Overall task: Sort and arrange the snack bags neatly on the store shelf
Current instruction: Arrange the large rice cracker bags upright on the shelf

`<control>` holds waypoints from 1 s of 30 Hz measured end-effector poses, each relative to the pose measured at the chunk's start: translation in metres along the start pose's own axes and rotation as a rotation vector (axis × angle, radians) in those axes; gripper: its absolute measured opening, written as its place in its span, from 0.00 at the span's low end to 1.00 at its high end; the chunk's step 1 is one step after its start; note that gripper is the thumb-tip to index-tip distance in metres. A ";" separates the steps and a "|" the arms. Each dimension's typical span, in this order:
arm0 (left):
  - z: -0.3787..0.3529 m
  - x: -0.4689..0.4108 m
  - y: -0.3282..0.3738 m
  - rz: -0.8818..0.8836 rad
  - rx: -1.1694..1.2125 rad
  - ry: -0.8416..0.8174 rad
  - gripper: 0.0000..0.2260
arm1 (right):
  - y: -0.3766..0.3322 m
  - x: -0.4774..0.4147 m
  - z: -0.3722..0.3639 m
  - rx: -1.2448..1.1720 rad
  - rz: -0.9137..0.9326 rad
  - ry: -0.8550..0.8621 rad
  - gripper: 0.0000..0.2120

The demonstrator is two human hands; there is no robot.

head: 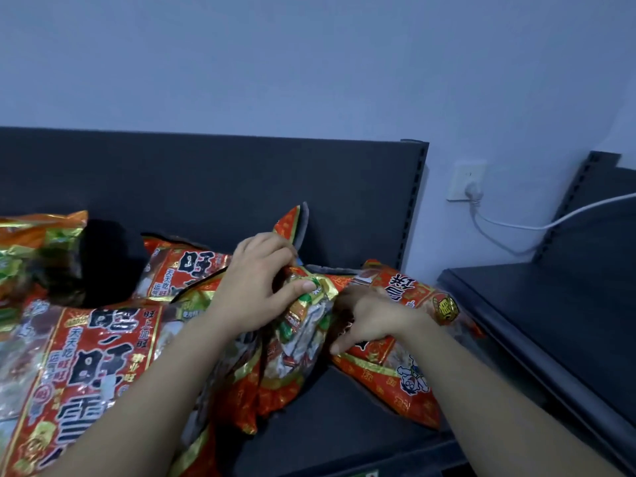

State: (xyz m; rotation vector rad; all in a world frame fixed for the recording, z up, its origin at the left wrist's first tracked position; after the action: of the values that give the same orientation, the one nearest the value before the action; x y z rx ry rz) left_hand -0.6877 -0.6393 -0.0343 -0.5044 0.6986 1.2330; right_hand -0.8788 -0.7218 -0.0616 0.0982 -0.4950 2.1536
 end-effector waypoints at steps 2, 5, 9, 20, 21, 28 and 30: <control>0.000 0.004 -0.005 0.005 0.011 0.048 0.28 | -0.004 -0.006 -0.011 0.293 0.015 -0.032 0.48; 0.003 0.006 -0.009 0.026 0.033 0.094 0.27 | -0.013 -0.017 -0.016 0.479 0.080 0.072 0.43; 0.005 0.008 -0.011 0.055 0.071 0.136 0.27 | -0.025 -0.026 -0.016 0.636 0.135 0.160 0.30; 0.005 0.008 -0.008 0.080 0.090 0.148 0.26 | 0.013 0.009 0.057 -0.278 -0.073 0.961 0.09; 0.005 0.008 -0.008 0.079 0.091 0.152 0.26 | 0.015 0.013 0.069 -0.359 -0.084 1.058 0.08; 0.005 0.010 -0.009 0.076 0.060 0.162 0.25 | 0.012 0.012 0.104 -0.953 -0.172 1.292 0.11; 0.005 0.012 -0.010 0.075 0.049 0.172 0.25 | 0.013 -0.008 0.090 -1.220 -0.187 1.180 0.10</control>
State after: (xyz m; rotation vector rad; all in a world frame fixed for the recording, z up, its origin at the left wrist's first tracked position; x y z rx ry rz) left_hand -0.6750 -0.6308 -0.0393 -0.5521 0.8988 1.2489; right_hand -0.8938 -0.7689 0.0146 -1.5826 -0.8822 1.0869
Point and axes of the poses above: each hand's wrist, its own x-axis away from the middle knuckle, its own z-axis out of the back of the hand, y = z × x, the point moved 2 cm from there along -x, towards the middle knuckle, and after that the axes turned 11 degrees about -x, right-handed, at the moved point
